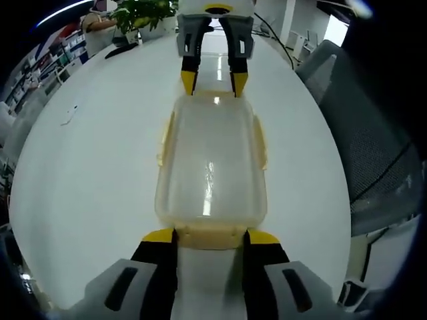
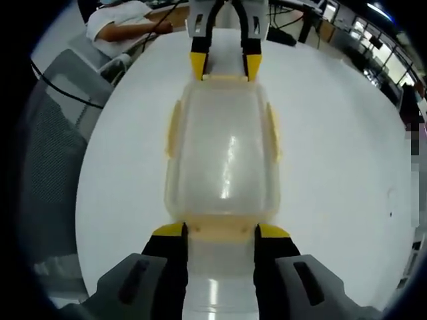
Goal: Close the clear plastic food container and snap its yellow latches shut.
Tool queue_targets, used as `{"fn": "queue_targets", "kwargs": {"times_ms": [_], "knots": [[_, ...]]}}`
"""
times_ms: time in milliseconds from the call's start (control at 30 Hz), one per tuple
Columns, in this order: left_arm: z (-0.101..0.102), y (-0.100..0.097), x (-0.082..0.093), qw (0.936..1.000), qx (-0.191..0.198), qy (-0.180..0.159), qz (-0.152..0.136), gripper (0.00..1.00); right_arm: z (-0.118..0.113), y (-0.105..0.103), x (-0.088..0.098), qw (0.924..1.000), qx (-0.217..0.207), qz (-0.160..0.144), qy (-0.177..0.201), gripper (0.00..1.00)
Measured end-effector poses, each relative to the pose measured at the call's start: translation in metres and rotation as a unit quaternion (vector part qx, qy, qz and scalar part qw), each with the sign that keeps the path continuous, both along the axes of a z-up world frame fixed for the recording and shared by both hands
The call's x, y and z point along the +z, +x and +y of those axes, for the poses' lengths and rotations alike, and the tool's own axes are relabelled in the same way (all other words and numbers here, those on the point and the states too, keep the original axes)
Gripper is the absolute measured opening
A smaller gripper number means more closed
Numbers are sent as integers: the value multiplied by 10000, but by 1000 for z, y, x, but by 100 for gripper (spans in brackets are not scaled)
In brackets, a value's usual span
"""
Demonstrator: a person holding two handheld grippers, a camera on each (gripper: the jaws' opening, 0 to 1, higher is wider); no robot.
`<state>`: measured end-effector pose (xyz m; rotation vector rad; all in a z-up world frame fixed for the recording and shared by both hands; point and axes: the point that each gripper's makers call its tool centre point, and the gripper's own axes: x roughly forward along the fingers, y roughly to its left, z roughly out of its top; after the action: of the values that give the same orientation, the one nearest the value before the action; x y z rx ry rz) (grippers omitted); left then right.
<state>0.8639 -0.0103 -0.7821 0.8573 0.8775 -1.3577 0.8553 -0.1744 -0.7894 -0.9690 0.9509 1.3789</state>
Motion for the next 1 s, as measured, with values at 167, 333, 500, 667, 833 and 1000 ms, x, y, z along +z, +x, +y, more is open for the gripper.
{"fn": "queue_targets", "kwargs": {"times_ms": [167,333,500,667,833,1000], "knots": [[1,-1,5,10000,40,43,-33,31,1,0,7,10000,8,-32,61,34],[1,-6,11,9999,78,59,-53,31,0,-3,13,9999,63,-101,88,34],[0,-9,17,9999,113,72,-84,31,0,-5,21,9997,86,-177,126,34],[0,-13,27,9998,132,57,-111,31,-1,-9,31,9996,94,-220,175,34],[-2,-17,35,9998,127,90,-160,31,-1,-14,40,9995,89,-246,178,34],[-4,-22,44,9997,164,118,-142,31,-3,-18,50,9993,104,-297,218,34]]}}
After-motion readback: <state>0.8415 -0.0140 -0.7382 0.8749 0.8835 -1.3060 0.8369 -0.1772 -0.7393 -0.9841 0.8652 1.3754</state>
